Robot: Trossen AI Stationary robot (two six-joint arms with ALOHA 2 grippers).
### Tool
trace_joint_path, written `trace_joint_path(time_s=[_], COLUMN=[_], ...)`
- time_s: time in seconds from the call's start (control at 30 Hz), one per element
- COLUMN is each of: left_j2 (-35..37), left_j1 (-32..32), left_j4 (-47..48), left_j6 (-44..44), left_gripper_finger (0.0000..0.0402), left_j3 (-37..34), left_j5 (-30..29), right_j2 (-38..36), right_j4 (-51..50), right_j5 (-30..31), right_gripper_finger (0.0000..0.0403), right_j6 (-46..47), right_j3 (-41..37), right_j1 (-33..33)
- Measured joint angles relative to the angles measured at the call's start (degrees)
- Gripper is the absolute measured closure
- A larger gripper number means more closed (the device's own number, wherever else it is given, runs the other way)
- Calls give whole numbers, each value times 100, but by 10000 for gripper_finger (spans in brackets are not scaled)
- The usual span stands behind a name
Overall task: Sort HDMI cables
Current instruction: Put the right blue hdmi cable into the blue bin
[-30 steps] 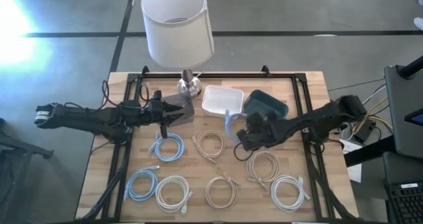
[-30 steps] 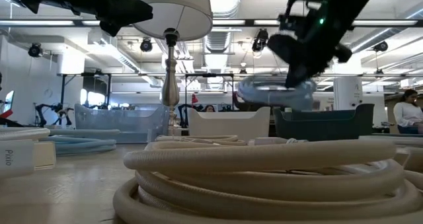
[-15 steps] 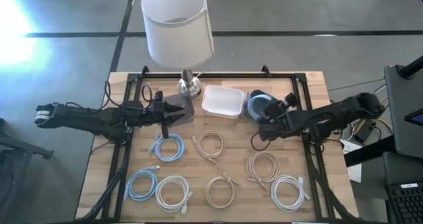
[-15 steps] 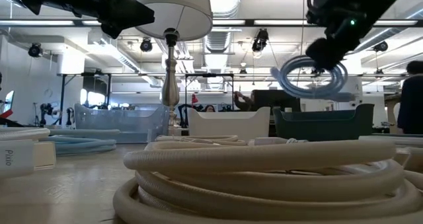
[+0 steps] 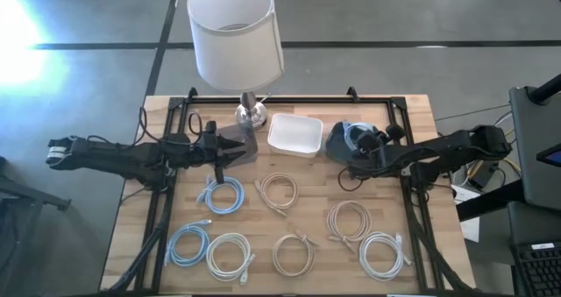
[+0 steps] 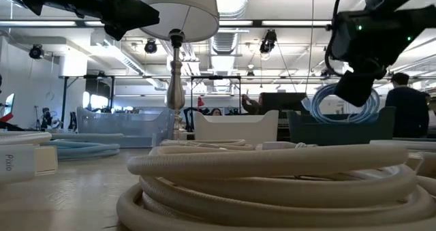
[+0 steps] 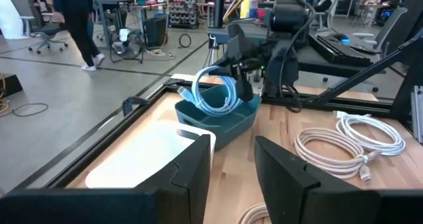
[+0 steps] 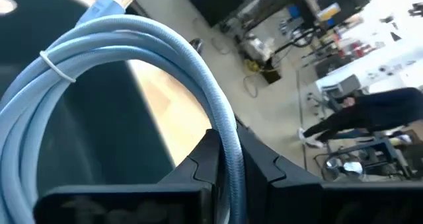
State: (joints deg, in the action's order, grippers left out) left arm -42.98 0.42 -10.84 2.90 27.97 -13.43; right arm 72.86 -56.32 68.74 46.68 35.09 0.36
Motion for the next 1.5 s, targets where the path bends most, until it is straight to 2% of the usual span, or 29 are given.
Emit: trace_joint_path(time_s=[0.1, 0.33, 0.67, 0.9, 1.1, 1.3, 1.5], left_j2=[0, 0, 0, 0, 0, 0, 0], left_j1=[1, 1, 1, -1, -1, -1, -1], left_j4=[-18, -100, -100, -102, -102, -102, -102], left_j6=[23, 30, 60, 117, 229, 231, 230], left_gripper_finger=[280, 280, 280, 280, 280, 280, 280], left_j3=[0, 0, 0, 0, 0, 0, 0], left_j5=[0, 0, 0, 0, 0, 0, 0], right_j2=[-2, -2, -2, -2, -2, -2, -2], right_j4=[259, 276, 341, 339, 310, 313, 321], right_j5=[205, 214, 342, 344, 290, -173, -59], right_gripper_finger=[341, 278, 229, 218, 219, 218, 221], right_j6=[-71, -354, -361, -388, -387, -180, -77], right_j3=[-48, -68, 147, 345, 180, 100, 100], right_j1=[-7, -5, -3, 0, -2, -5, -1])
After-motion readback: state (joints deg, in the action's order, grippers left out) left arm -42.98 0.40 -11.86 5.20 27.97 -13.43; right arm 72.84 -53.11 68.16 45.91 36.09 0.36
